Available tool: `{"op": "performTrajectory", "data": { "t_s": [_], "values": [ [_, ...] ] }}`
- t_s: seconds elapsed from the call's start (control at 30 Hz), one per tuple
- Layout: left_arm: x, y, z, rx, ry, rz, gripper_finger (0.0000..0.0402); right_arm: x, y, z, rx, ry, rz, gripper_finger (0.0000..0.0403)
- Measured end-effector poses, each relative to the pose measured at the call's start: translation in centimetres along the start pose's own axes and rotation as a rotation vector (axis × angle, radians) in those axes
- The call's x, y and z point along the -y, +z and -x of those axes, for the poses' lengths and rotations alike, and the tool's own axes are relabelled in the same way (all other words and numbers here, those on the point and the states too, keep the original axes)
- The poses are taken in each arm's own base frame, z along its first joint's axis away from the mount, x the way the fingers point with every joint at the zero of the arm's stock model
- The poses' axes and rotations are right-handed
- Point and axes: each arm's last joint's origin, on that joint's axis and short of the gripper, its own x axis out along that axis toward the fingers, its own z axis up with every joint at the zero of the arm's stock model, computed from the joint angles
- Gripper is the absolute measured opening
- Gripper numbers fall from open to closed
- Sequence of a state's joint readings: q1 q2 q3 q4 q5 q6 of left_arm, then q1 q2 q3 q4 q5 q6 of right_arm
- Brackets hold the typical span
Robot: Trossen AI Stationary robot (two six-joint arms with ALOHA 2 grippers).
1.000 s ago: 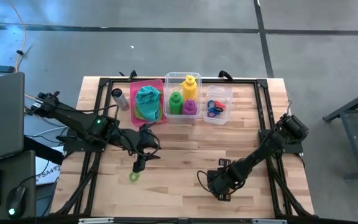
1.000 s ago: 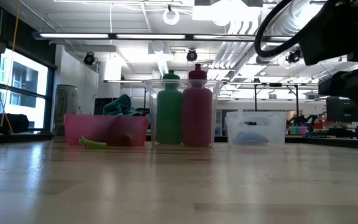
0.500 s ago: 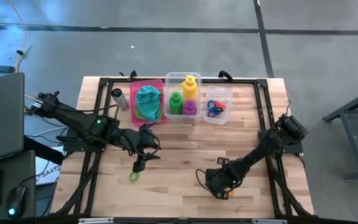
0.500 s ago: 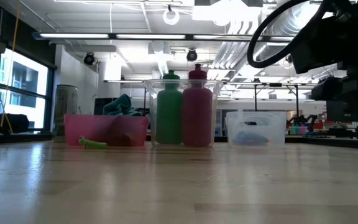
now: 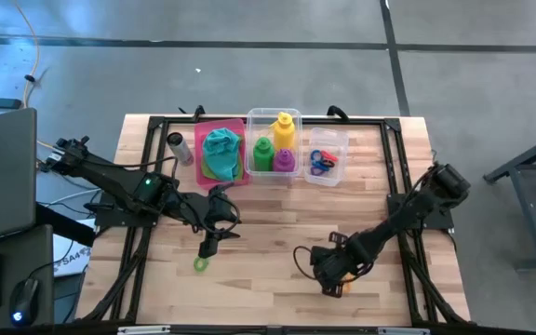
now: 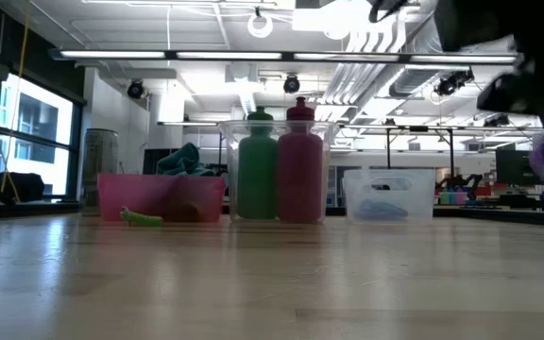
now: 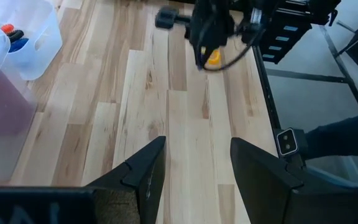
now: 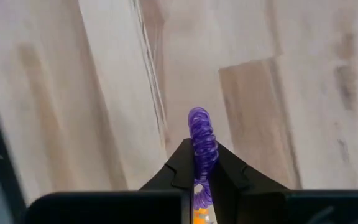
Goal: Pick & Place Sports Items
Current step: Put the purple spring keychain into the right transparent bin
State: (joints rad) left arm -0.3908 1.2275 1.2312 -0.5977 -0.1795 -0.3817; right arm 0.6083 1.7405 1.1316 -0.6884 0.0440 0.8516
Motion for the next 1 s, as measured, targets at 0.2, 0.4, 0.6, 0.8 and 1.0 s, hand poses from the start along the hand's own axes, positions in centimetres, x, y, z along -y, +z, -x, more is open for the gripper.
{"op": "performTrajectory", "data": {
  "t_s": [0.2, 0.4, 0.6, 0.8, 1.0],
  "values": [
    [0.0, 0.0, 0.0, 0.001, -0.001, 0.000, 0.0177, 1.2, 0.5, 3.5, 0.093, 0.004, -0.133, 0.0013],
    [-0.1, 0.1, 0.0, 0.009, 0.001, 0.004, 0.0177, 2.8, 0.5, 6.2, 0.120, -0.002, -0.192, 0.0013],
    [0.0, 0.3, 0.0, 0.033, -0.001, 0.008, 0.0177, 4.6, 0.8, 8.1, 0.126, -0.007, -0.225, 0.0013],
    [0.1, 0.6, 0.0, 0.057, -0.009, 0.013, 0.0177, 6.5, 1.5, 10.3, 0.182, 0.043, -0.268, 0.0013],
    [0.1, 0.7, 0.0, 0.069, -0.001, 0.015, 0.0177, 8.7, 2.4, 12.1, 0.248, 0.052, -0.309, 0.0014]
  ]
}}
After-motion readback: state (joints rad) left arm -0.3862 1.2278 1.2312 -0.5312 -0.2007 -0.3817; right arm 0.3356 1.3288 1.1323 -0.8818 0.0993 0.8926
